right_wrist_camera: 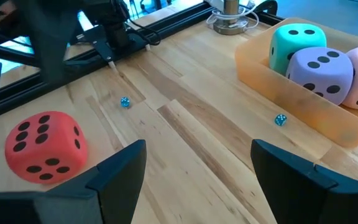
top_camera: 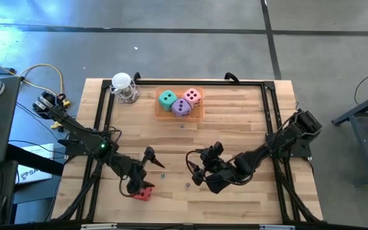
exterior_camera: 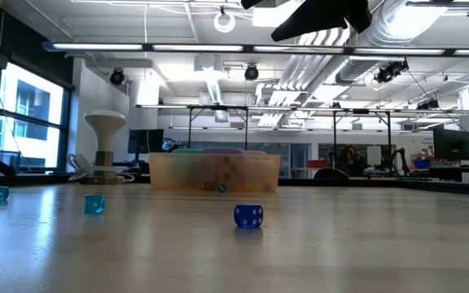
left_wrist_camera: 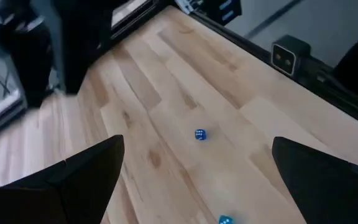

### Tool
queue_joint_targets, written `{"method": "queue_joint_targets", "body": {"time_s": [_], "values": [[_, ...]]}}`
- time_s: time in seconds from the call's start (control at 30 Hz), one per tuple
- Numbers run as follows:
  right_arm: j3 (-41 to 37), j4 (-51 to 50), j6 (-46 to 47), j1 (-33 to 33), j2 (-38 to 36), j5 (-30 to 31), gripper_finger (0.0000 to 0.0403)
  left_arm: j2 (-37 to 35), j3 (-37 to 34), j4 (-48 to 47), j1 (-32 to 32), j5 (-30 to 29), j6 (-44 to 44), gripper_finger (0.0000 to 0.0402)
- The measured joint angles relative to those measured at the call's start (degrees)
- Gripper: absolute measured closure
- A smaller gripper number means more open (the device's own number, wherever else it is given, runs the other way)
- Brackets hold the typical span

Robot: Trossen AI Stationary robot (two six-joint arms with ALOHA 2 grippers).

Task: Pick & Place Dice
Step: Put the large red die into the bin

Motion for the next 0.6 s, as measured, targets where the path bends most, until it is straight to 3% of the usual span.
{"method": "queue_joint_targets", "body": {"time_s": [0.23, 0.43, 0.6], "values": [[0.0, 0.2, 0.0, 0.4, 0.0, 0.0, 0.0121, 0.4, 0.2, -1.4, -0.1, 0.2, -21.9, 0.0002], [0.0, 0.2, 0.2, 0.5, 0.0, -1.1, 0.0121, 0.7, 6.6, -13.6, -5.3, 0.5, -25.2, 0.0002], [0.0, 0.2, 0.1, 0.5, 0.0, -1.2, 0.0121, 1.4, 8.9, -19.9, -10.5, -3.5, -34.6, 0.0002]]}}
